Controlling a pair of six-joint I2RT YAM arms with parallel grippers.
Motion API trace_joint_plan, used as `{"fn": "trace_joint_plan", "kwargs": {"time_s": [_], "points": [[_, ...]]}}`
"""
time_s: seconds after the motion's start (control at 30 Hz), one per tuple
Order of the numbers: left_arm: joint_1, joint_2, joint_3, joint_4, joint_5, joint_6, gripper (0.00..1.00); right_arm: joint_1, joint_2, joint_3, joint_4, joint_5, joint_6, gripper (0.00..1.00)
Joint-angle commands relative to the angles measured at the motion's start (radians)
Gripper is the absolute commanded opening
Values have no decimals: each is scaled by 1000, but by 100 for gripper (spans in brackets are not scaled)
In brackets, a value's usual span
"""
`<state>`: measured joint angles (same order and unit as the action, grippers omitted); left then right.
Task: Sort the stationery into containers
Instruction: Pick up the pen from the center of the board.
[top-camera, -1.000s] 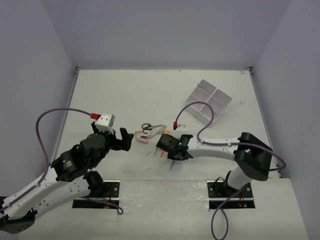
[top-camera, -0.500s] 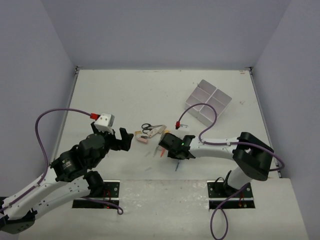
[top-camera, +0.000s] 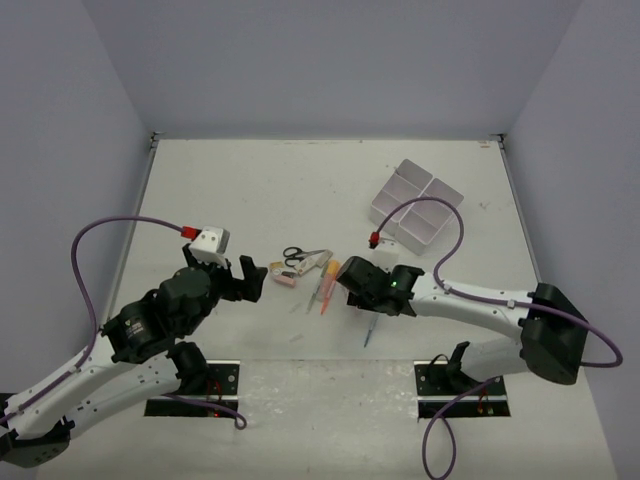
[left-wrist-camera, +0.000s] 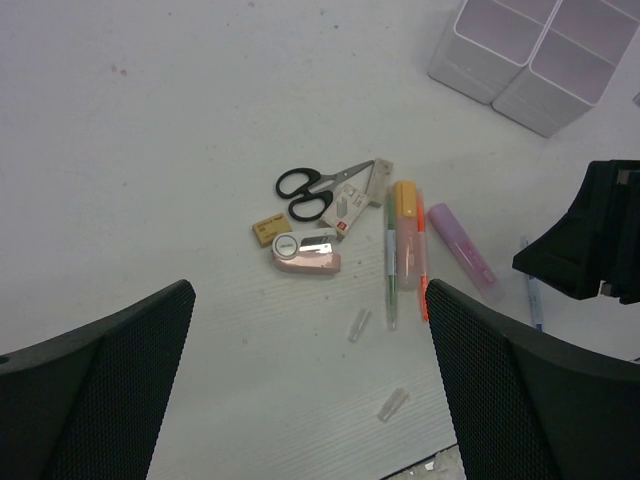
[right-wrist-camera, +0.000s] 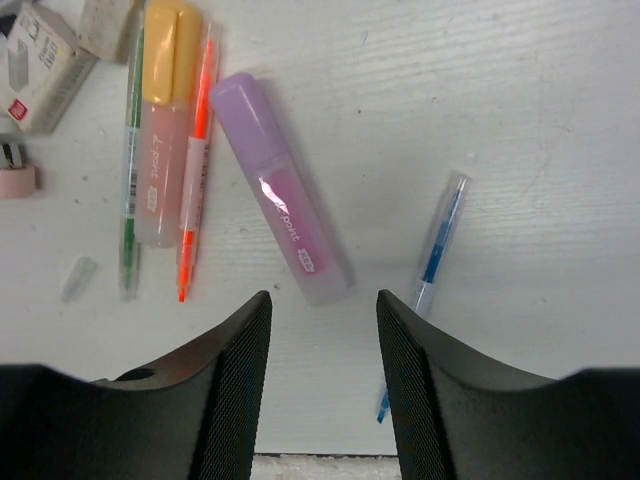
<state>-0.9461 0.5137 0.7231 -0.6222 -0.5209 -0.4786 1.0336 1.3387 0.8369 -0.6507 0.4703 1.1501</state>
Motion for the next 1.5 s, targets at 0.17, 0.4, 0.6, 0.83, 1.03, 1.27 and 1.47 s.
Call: {"fn": "trace_joint_plan", "kwargs": {"time_s": [0.17, 0.4, 0.6, 0.83, 1.03, 1.27, 1.47], "points": [[-10, 4, -4, 32, -5, 8, 100, -90, -98, -109, -61, -21, -2, 51], [-14, 5, -5, 32, -2, 8, 100, -106, -68, -197, -91, -79, 121, 50], [-16, -10, -4, 32, -1, 10, 100, -121, -64, -253, -45, -138, 134, 40], [-19, -24, -5, 32, 1, 9, 100, -124, -17, -291, 16, -205, 126, 7], [-19, -32, -7, 32, -4, 8, 100, -123, 23, -249, 18, -189, 92, 0], [-20, 6, -18, 80, 91, 51, 100, -129, -114, -80, -43, -46, -13, 0], [-20, 219, 32, 145, 351, 180, 100, -206, -307, -16, -49, 75, -147, 0]]}}
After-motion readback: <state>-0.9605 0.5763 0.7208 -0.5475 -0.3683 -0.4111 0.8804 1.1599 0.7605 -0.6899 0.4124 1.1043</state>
